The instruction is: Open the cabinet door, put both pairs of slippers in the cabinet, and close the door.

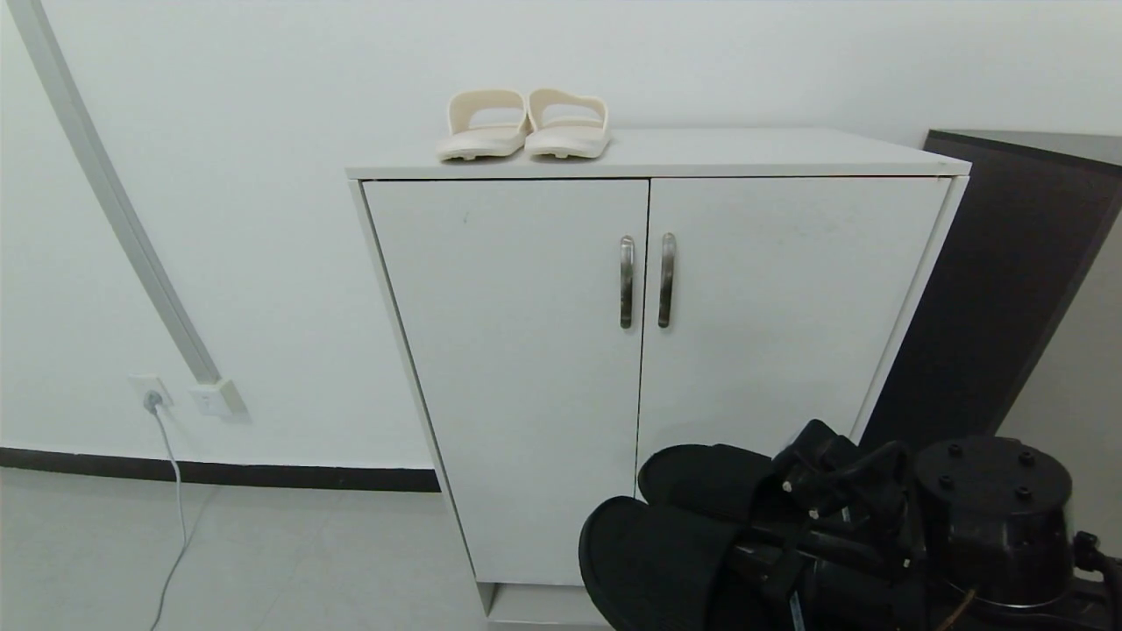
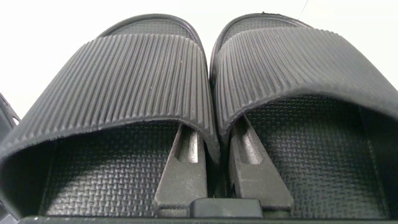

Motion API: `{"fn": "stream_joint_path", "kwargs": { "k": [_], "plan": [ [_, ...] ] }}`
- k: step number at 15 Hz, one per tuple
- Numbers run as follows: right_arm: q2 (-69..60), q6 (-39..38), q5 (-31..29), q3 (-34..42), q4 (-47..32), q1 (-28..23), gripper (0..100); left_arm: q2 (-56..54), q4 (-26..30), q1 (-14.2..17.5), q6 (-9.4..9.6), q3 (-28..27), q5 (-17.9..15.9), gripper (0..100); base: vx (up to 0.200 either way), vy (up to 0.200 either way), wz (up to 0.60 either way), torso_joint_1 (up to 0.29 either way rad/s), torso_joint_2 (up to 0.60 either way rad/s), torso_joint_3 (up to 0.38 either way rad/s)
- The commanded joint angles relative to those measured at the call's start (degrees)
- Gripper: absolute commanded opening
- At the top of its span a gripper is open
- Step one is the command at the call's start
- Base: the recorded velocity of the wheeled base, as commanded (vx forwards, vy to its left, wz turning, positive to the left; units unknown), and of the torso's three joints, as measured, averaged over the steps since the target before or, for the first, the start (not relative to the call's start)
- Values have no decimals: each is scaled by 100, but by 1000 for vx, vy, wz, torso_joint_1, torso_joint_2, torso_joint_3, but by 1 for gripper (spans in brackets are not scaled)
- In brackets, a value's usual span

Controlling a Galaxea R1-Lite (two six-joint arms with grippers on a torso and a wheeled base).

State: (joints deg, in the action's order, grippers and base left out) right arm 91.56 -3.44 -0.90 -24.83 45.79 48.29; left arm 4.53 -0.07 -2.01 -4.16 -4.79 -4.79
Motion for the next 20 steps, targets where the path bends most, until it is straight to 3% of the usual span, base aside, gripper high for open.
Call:
{"fn": "stream_joint_path", "kwargs": {
  "k": [1, 4, 8, 9, 12, 13, 15, 18, 19, 20],
  "plan": [
    [178, 1, -6, 31, 88, 5, 0, 944, -10, -194, -270, -576, -365, 100, 0, 0, 0, 0, 0, 0],
    [248, 1, -6, 75, 202, 5, 0, 2078, -450, -432, -270, -602, -901, 100, 0, 0, 0, 0, 0, 0],
    [257, 1, -24, 66, 220, 5, 0, 4301, -2348, -546, -270, -822, -1771, 100, 0, 0, 0, 0, 0, 0],
    [257, 1, -24, 66, 220, 5, 0, 4512, -2515, -564, -270, -918, -1859, 100, 0, 0, 0, 0, 0, 0],
    [248, -8, -24, 66, 220, -3, 0, 5523, -3025, -1152, -261, -1745, -2026, 100, 0, 0, 0, 0, 0, 0],
    [248, -8, -24, 57, 220, -3, 0, 5998, -3218, -1662, -261, -2307, -2008, 100, 0, 0, 0, 0, 0, 0],
    [222, -17, -24, 57, 229, -3, 0, 6657, -3209, -2242, -270, -3168, -1955, 100, 0, 0, 0, 0, 0, 0],
    [239, -17, -24, 66, 220, -3, 0, 7606, -3218, -2972, -296, -3977, -1947, 100, 0, 0, 0, 0, 0, 0],
    [239, -25, -15, 66, 220, -3, 0, 7914, -3218, -3139, -323, -4241, -1955, 100, 0, 0, 0, 0, 0, 0],
    [239, -17, -15, 75, 220, -3, 0, 8274, -3236, -3288, -542, -4539, -1973, 100, 0, 0, 0, 0, 0, 0]
  ]
}}
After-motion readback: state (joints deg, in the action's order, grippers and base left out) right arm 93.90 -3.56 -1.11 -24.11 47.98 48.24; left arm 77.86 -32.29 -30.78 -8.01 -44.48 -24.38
